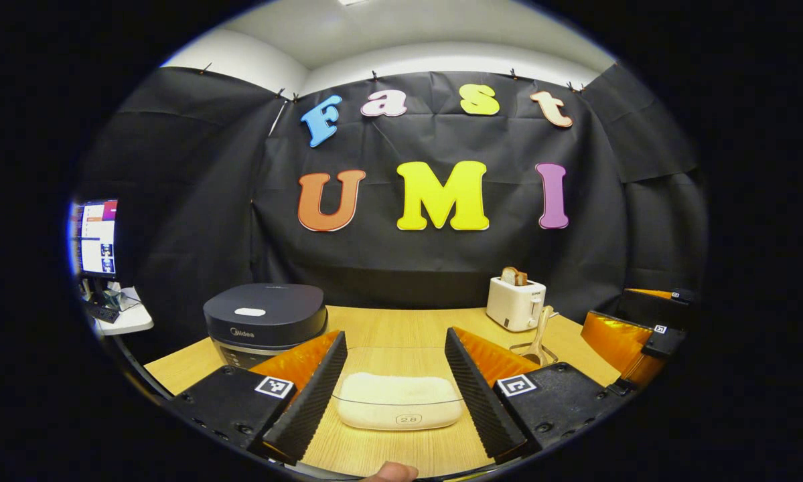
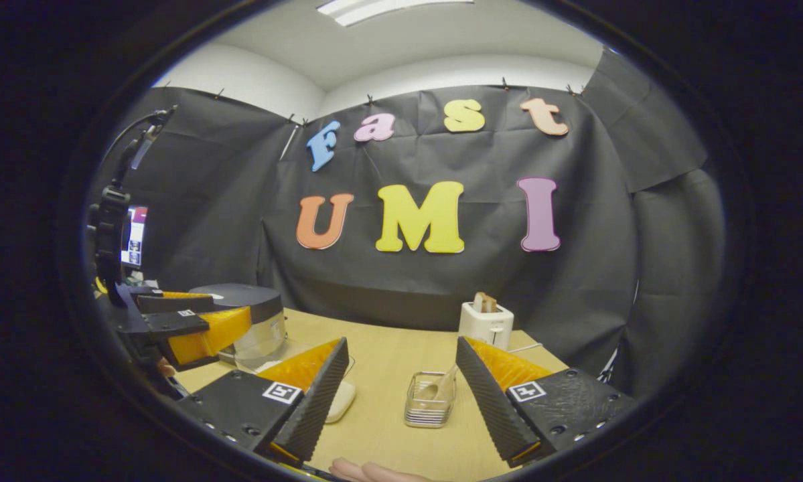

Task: Close the left gripper, press the button to open the rice cooker; take a wooden spoon from the chopstick holder with the right hand, scoop a spoonful of rice and pour it into the rice cooker, then put the wooden spoon back into the chopstick holder.

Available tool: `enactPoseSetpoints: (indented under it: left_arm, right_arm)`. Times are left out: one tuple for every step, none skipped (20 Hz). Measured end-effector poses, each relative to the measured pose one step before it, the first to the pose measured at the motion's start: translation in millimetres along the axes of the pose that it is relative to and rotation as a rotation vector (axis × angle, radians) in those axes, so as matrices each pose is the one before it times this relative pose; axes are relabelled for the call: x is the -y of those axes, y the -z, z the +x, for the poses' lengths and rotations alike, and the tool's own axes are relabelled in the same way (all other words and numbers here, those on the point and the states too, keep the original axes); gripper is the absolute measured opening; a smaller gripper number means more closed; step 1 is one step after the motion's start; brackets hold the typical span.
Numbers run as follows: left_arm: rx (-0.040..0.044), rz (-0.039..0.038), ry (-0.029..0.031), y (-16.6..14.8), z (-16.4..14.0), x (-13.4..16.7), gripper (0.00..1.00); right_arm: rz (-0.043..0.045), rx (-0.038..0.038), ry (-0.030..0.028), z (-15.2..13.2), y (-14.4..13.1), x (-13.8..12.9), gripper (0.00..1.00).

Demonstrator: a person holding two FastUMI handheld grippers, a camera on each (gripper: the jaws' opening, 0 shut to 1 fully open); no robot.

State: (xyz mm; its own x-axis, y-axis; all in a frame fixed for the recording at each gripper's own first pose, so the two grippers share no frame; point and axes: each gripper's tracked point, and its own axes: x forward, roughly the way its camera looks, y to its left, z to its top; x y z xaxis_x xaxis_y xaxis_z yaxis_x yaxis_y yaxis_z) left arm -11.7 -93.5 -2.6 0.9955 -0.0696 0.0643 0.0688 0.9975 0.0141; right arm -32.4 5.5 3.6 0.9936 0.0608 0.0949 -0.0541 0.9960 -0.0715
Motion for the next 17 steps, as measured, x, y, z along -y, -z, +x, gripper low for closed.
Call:
enactPoseSetpoints:
  left_arm:
    - [0.00517,-0.00180,-0.00983,-1.17,-0.64,-2.30,0.95]
    - [0.00530,0.00013,-0.00553,-1.46,1.36,-0.93,0.95]
    - [-0.00045,0.00179,-0.00495,0.83,0.88,-1.21,0.95]
    - [-0.00220,0.00007,-0.00611,0.52,0.48,-0.67,0.96]
    - [-0.00001,0.00105,-0.00261,0.47,-0.33,0.32,0.96]
    - [0.00131,-0.00185,-0.00331,-0.01,-0.04,-0.11,0.96]
    - [0.00005,0.00039,0.00148,-0.27,0.35,1.90,0.96]
    - [0.00008,0.00386,0.00359,0.24,-1.02,1.93,0.96]
    - [0.00240,0.00673,-0.00001,-0.38,0.35,0.77,0.96]
    - [0.00247,0.00954,-0.00353,-0.17,-0.55,-0.52,0.96]
    - [0.00277,0.00860,-0.00582,0.32,-1.12,-1.12,0.96]
    - [0.00188,0.00703,-0.00168,0.00,-0.93,0.49,0.96]
    - [0.00275,0.00260,-0.00459,0.08,0.76,0.49,0.96]
    - [0.00081,-0.00656,-0.00776,0.15,0.48,-0.24,0.96]
    - [0.00137,-0.00882,-0.00227,0.58,-1.50,1.87,0.96]
    - [0.00041,-0.00787,0.00129,1.08,0.23,2.07,0.96]
    - [0.00186,-0.00321,0.00267,-0.30,-0.67,2.74,0.96]
  right_arm:
    - [0.00186,-0.00104,-0.00068,2.23,1.14,0.43,0.96]
    - [0.00225,-0.00065,0.00039,-0.81,0.35,0.40,0.96]
    - [0.00032,-0.00011,0.00031,1.03,-0.27,0.43,0.97]
    - [-0.00094,-0.00113,-0.00055,0.32,0.02,0.27,0.97]
    - [0.00018,-0.00234,-0.00097,0.69,1.39,0.40,0.97]
    - [0.00073,-0.00235,-0.00063,0.83,0.76,-0.29,0.97]
    - [-0.00025,-0.00407,0.00046,1.62,2.12,0.35,0.96]
    - [0.00046,-0.00426,0.00141,0.16,1.26,0.73,0.96]
    - [0.00066,-0.00301,-0.00018,1.28,0.42,0.13,0.97]
    - [0.00048,-0.00019,-0.00061,0.40,-0.42,0.58,0.97]
    - [0.00082,0.00082,0.00201,-0.13,-0.65,0.81,0.97]
    - [0.00174,0.00189,0.00316,-0.46,-0.79,2.42,0.97]
    - [0.00633,-0.00195,-0.00061,1.39,-0.40,1.99,0.97]
    - [0.01161,-0.00502,0.00696,0.05,1.04,3.47,0.96]
    - [0.01274,-0.00529,0.00308,0.88,1.05,4.45,0.96]
    - [0.01076,-0.01086,0.00308,7.70,10.13,9.43,0.95]
    - [0.00556,-0.01219,0.00568,1.76,3.64,5.63,0.96]
